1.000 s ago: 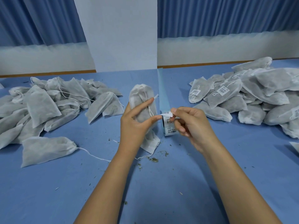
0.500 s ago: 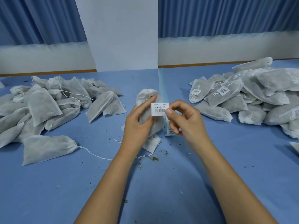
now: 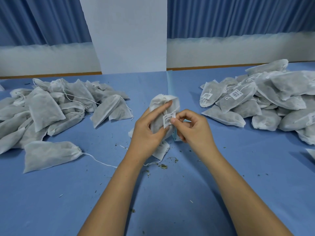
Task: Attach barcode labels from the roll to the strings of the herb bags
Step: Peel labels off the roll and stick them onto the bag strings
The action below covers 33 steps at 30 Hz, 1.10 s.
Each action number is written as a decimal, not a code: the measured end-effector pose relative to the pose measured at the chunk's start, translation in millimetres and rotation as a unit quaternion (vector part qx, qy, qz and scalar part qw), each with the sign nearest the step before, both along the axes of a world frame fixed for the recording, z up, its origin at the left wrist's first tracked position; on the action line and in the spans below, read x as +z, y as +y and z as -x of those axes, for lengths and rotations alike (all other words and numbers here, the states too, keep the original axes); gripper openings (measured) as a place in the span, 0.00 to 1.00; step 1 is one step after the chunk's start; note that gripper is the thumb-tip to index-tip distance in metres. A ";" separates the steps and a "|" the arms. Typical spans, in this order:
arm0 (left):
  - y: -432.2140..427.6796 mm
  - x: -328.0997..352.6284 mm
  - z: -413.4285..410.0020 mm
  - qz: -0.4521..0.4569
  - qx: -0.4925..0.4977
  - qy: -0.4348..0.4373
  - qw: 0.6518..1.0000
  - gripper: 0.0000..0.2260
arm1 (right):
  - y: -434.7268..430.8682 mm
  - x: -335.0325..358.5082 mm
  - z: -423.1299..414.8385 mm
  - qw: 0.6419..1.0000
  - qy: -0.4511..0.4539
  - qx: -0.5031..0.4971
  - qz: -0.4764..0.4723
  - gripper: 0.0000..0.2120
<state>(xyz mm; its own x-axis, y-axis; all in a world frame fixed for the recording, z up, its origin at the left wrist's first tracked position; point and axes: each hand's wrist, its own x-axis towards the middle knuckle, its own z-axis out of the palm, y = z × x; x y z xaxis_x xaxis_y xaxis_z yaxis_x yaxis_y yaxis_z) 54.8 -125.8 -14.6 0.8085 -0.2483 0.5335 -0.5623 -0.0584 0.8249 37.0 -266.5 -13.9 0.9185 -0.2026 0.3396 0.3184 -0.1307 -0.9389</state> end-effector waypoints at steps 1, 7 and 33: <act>0.3 0.4 0.9 -0.009 -0.005 -0.009 1.000 0.27 | 0.3 0.0 0.6 1.000 -0.004 -0.004 0.002 0.11; -0.8 2.5 5.5 -0.008 -0.011 -0.029 0.999 0.23 | -1.0 -1.2 0.6 0.999 -0.027 -0.020 0.008 0.13; -5.4 6.9 5.3 0.037 0.011 -0.008 0.999 0.24 | -0.1 1.0 2.2 0.997 -0.047 0.026 -0.051 0.06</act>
<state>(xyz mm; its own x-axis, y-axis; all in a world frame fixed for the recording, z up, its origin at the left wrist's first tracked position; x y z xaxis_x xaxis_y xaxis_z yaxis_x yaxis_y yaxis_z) 49.5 -131.2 -7.7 0.8044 -0.1906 0.5627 -0.5747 -0.0094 0.8183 34.8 -266.6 -12.9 0.8937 -0.1939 0.4045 0.4093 -0.0165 -0.9122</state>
